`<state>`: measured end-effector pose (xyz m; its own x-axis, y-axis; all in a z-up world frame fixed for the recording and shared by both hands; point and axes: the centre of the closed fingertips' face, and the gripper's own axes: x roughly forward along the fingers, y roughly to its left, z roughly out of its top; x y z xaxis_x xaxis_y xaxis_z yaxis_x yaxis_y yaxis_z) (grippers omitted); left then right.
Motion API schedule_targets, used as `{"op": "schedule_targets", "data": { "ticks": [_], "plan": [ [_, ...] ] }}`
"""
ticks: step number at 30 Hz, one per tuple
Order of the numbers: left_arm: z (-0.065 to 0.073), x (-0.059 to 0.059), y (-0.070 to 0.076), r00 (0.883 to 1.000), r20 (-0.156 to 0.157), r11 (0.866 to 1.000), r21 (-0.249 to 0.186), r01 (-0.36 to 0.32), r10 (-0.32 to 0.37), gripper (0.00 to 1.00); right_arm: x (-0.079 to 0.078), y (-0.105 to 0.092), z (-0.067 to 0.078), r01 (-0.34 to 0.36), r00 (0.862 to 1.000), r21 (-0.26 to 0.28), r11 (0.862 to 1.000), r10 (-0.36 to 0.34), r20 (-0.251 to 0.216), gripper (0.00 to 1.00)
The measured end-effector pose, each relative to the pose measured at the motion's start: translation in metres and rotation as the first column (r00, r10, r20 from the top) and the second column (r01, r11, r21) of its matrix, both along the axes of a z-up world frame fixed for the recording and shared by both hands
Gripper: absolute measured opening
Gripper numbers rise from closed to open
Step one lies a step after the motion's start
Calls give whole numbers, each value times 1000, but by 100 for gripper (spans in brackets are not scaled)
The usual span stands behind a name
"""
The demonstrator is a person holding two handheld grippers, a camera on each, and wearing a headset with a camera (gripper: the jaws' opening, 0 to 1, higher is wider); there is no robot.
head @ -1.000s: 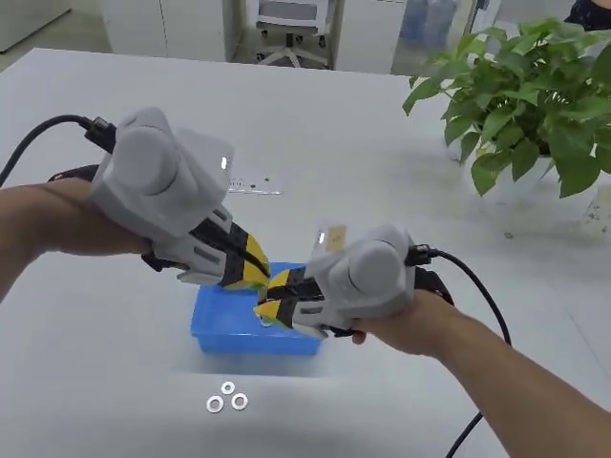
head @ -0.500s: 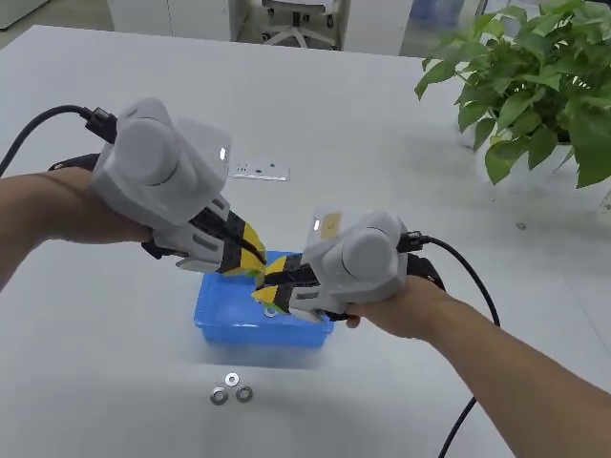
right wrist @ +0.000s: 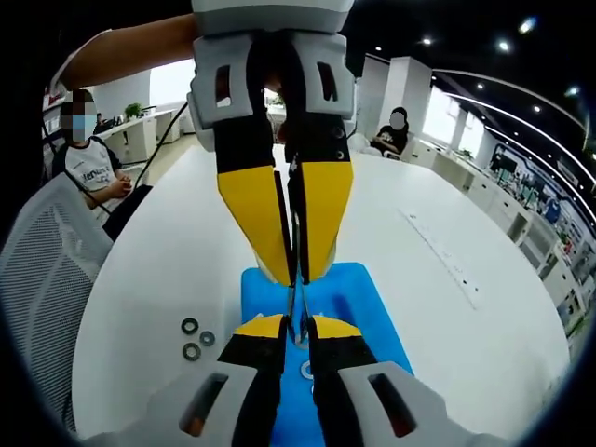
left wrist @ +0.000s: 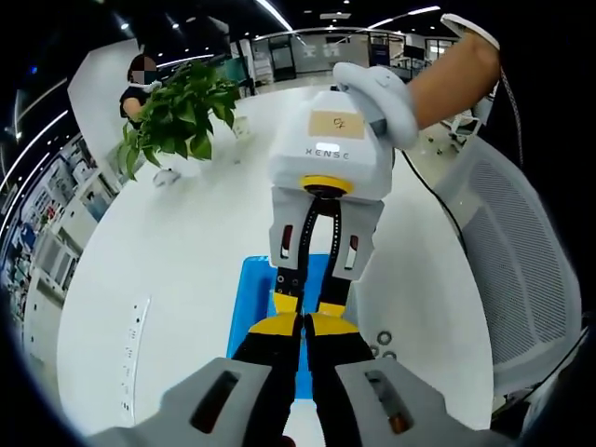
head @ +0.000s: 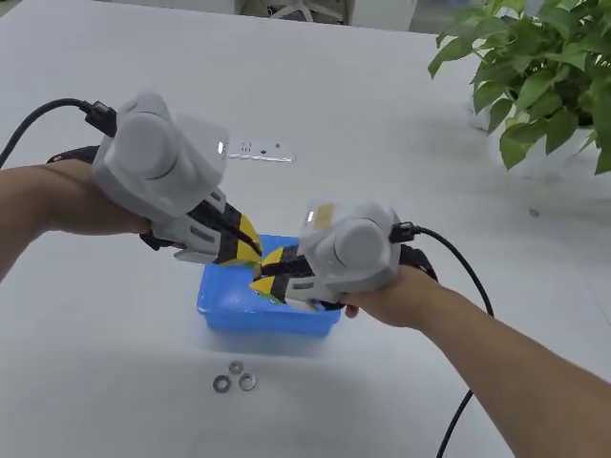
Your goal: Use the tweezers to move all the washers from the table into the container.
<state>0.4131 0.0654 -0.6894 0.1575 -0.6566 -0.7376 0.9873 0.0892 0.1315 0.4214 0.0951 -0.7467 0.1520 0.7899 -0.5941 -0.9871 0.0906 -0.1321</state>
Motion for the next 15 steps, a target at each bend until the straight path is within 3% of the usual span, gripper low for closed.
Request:
{"op": "schedule_targets", "data": {
  "ticks": [15],
  "plan": [
    [-14,4,1,1000,-15,1000,11,1,-1,6,3,0,-14,-5,1000,-16,1000,5,-25,11]
  ]
}}
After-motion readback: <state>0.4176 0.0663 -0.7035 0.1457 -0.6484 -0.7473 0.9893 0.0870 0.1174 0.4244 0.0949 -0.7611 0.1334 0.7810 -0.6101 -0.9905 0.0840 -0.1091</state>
